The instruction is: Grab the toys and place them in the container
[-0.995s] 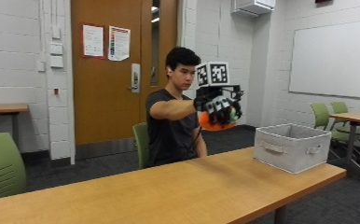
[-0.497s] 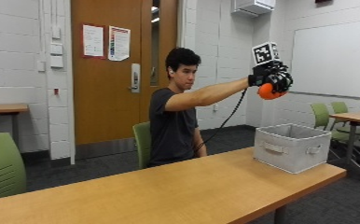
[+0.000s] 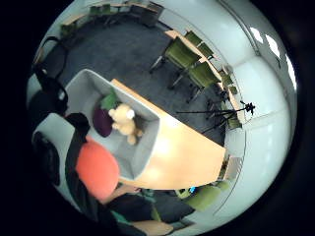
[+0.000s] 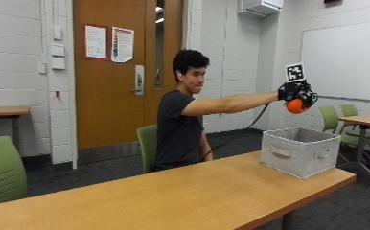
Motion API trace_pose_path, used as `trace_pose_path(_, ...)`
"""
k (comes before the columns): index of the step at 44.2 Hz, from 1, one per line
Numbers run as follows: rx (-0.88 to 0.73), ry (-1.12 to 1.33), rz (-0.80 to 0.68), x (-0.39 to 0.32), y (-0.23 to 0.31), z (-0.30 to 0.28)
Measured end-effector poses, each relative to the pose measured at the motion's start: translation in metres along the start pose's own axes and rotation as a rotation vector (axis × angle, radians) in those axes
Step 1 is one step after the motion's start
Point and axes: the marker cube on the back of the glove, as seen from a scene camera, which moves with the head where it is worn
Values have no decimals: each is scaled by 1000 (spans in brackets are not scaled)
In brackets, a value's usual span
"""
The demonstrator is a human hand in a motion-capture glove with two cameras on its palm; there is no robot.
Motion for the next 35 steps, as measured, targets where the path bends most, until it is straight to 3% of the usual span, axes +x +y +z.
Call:
trace_pose_path(5,-83,22,20,0,1,17)
trace_pose_path(11,-134,97,73,-63,1,38)
trace_pose_path(15,-138,212,105,-29,16,36)
trace_pose_path(21,-96,120,-25,10,58,18)
trace_pose_path(35,-39,245,286,122,146,-2)
